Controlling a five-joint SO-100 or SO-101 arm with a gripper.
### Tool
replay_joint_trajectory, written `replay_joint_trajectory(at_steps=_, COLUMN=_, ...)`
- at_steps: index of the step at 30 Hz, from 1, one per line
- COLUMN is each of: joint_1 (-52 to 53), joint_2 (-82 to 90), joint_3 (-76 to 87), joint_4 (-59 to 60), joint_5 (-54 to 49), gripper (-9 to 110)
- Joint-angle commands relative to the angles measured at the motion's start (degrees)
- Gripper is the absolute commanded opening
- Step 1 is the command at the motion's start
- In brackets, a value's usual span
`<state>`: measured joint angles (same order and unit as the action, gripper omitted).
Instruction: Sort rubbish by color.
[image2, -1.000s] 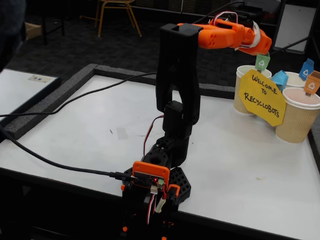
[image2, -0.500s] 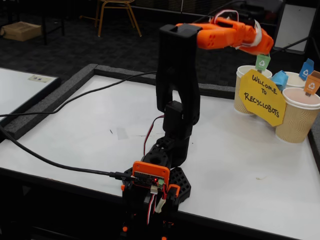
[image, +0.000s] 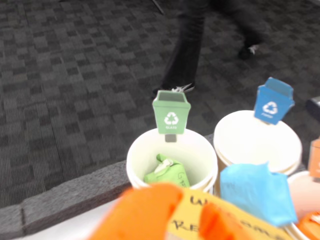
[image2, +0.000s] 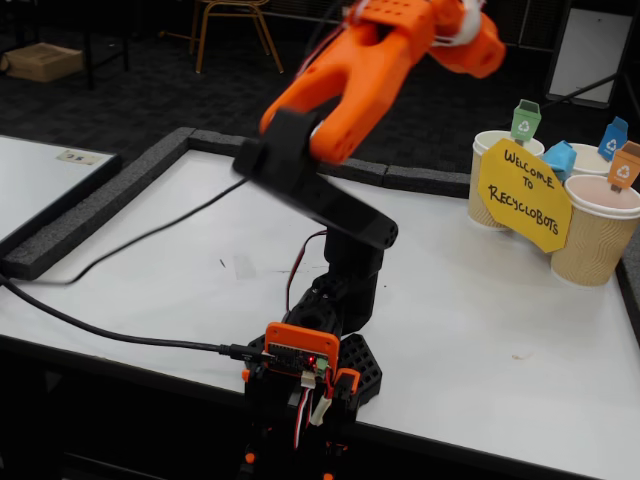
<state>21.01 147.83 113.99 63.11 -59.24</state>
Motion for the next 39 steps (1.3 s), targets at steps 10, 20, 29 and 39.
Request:
replay_joint_trajectory(at_steps=10, joint_1=1.32, joint_2=16.79, joint_3=-11.25, joint_4=26.10, joint_5=37.71, gripper=0)
replay_joint_trajectory(at_steps=20, joint_1=-3.69, joint_2=16.61, joint_3=-8.35, joint_4=25.66, joint_5=51.94, gripper=0)
replay_joint_trajectory(at_steps=29, joint_1=-10.72, joint_2=16.52, joint_3=11.51, joint_4=9.32, joint_5=56.60, gripper=0)
replay_joint_trajectory(at_steps=39, joint_1=-16.79, joint_2=16.44, joint_3=39.20, joint_4=-7.38, joint_5=56.60, gripper=0)
